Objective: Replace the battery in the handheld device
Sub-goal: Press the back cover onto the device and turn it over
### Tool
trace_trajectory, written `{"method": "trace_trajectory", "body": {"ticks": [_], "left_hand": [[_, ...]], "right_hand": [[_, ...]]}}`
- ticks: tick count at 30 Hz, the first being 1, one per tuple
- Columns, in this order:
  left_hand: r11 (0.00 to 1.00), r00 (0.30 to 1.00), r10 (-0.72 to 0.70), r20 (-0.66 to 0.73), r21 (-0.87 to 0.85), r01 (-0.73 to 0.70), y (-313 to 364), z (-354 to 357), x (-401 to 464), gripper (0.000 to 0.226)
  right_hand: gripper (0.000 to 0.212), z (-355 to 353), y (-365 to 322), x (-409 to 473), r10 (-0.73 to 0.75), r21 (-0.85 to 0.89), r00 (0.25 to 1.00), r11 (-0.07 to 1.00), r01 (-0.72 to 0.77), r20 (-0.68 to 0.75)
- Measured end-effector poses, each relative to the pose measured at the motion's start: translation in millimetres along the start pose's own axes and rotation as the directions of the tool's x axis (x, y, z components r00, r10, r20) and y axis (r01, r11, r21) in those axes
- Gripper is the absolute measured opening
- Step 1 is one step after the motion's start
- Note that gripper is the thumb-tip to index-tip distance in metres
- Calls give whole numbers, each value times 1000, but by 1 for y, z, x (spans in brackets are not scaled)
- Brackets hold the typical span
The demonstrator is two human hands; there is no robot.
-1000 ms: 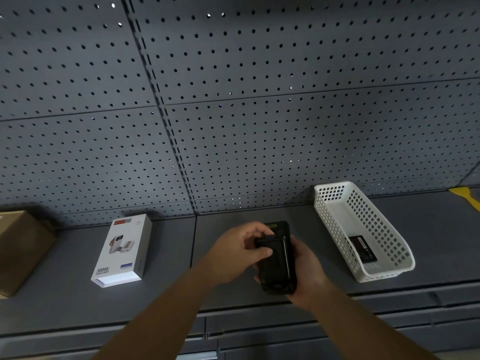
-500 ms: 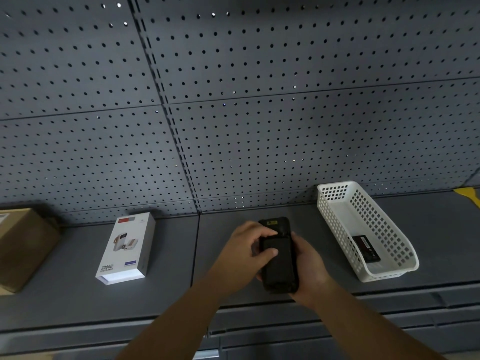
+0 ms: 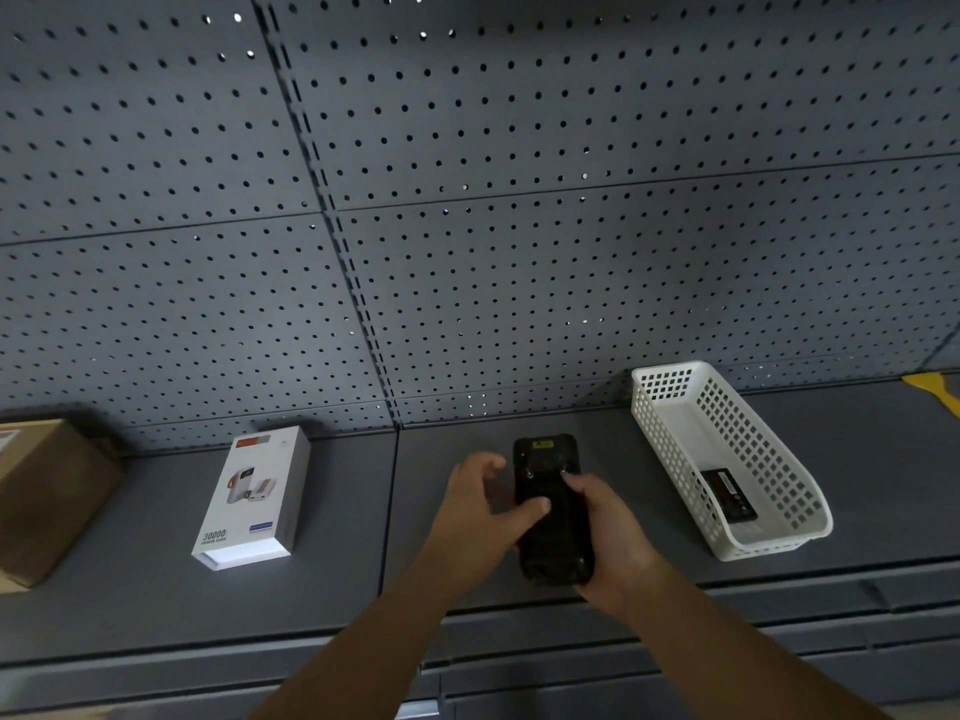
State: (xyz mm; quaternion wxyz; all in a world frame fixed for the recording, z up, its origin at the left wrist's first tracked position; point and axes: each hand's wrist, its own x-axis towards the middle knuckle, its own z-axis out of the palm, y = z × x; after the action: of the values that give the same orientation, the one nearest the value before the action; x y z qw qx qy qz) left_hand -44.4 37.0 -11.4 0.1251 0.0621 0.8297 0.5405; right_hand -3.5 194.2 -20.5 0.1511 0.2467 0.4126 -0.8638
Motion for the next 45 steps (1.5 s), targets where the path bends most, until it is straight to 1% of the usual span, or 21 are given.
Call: {"method": "trace_trajectory", "body": {"ticks": [2,4,6,7,9,11,13,15,17,19,21,23,25,28,33,35,37,39,42,45], "left_hand": [[989,984,-147,100,-5,148,4,-2,0,43],[962,958,-205,201,-138,235,7,-3,-1,35],[910,943,-250,220,-280,306,10,-2,-3,29],[897,944,-266,198,-307,317,7,-1,-1,28],[909,949,-278,148,-280,309,2,-2,0,27],[920,952,-277,133,-251,302,-2,-4,0,20],[897,943,-294,155,-296,329,-5,-5,0,15],[846,928,-316,195,-384,369,-3,-5,-2,16],[832,922,-324,213,-399,385,-1,-7,-4,25],[850,913,-342,221,-342,401,1,-10,-5,30],[859,908,-349,232,-309,409,3,-12,-5,29],[858,912,-330,243,-325,398,4,-12,-4,30],[848,915,-311,258,-360,390,4,-13,-2,29],[828,904,-287,316,-393,400,2,-13,-4,26],[835,912,-285,294,-392,387,-4,-11,-2,25],[828,906,-296,303,-391,401,-6,-13,-1,26],[815,905,-267,332,-422,396,-9,-14,0,26],[817,913,-244,326,-438,375,-13,-14,0,29],[832,927,-236,290,-432,347,-20,-13,0,31],[847,929,-235,286,-409,340,-22,-12,1,33]], "right_hand": [[47,-2,0,2,-11,-38,1000,999,10,-17],[44,0,1,2,-32,-83,999,996,30,-19],[37,1,1,3,-65,-144,998,988,61,-22],[36,1,2,3,-83,-179,996,981,78,-20],[35,1,4,6,-112,-257,993,961,102,-24],[33,-2,5,8,-128,-323,992,939,116,-15],[29,-5,6,10,-128,-390,992,914,110,-19],[26,-7,8,13,-131,-424,991,899,107,-27],[25,-7,8,16,-139,-428,990,897,113,-29],[25,-7,6,18,-136,-421,990,900,114,-23],[28,-9,3,19,-116,-403,993,909,104,-6],[29,-11,2,19,-75,-392,997,917,78,24],[30,-14,0,19,-40,-431,998,901,54,41],[32,-18,1,19,-41,-466,999,883,53,35],[28,-18,8,16,-69,-425,998,903,65,7],[32,-19,10,16,-55,-382,998,923,53,5],[33,-20,9,17,-37,-360,999,932,39,14],[33,-22,7,16,-14,-336,999,941,29,47],[40,-24,7,15,-13,-350,997,936,38,74],[39,-26,10,18,-45,-364,998,930,56,40]]}}
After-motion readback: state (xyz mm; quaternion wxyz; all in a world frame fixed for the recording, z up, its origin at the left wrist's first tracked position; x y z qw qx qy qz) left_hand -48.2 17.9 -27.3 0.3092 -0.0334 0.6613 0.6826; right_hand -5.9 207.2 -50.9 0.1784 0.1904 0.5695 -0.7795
